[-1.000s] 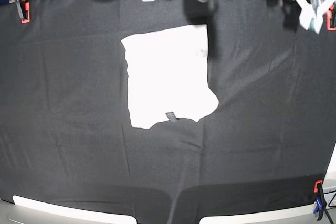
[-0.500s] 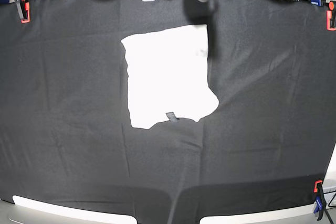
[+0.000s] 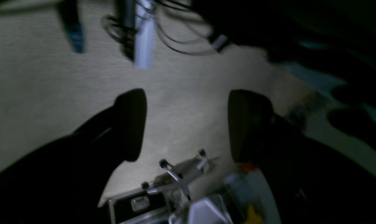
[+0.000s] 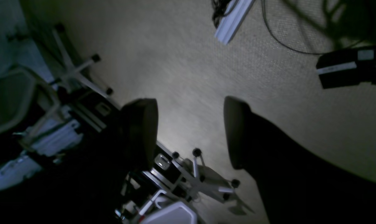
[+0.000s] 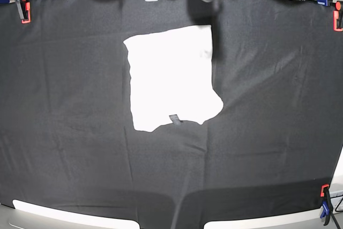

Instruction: Layout the t-shirt on the table in an organized manner, then fold the t-shirt properly

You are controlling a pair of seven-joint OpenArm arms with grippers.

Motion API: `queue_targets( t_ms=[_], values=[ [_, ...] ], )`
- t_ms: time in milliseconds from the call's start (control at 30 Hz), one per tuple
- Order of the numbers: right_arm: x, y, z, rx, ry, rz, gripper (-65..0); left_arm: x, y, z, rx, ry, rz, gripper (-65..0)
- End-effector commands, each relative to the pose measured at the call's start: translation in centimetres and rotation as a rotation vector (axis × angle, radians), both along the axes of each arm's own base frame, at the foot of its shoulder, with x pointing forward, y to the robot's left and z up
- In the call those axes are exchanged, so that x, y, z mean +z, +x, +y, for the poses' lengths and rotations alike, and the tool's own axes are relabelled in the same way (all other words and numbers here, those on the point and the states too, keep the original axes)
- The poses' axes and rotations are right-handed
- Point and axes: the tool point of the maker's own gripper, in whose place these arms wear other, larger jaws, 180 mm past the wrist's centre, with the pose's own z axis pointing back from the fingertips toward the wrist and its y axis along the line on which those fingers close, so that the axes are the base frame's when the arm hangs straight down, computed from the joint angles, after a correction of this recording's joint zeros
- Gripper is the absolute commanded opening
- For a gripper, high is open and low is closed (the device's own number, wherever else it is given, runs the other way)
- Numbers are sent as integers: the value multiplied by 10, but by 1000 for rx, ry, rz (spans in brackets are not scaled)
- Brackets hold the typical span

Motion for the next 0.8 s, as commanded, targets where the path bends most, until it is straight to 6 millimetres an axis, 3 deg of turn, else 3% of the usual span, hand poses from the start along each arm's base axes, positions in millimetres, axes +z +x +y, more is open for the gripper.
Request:
queue_targets(
  t_ms=[0,67,200,333,533,767],
  values=[
    [-2,3,-3,13,8,-17,-321,-1,-2,4,-4,10,-12,-267],
    [-9,16,-6,20,11,-82,-321,-6,2,11,-1,59,-61,-268],
    [-32,64,-30,-124,-175,-273,-321,-19,13,43,34,253,-135,-268],
    [-43,94,-64,-198,-394,-377,-321,-26,0,72,-30,421,-104,-268],
    [-44,107,-73,-186,-431,-434,-321,-28,-19,73,-49,436,-51,-268],
    [-42,117,-67,-272,-406,-459,-321,-28,-19,73,-48,437,-55,-268]
  ],
)
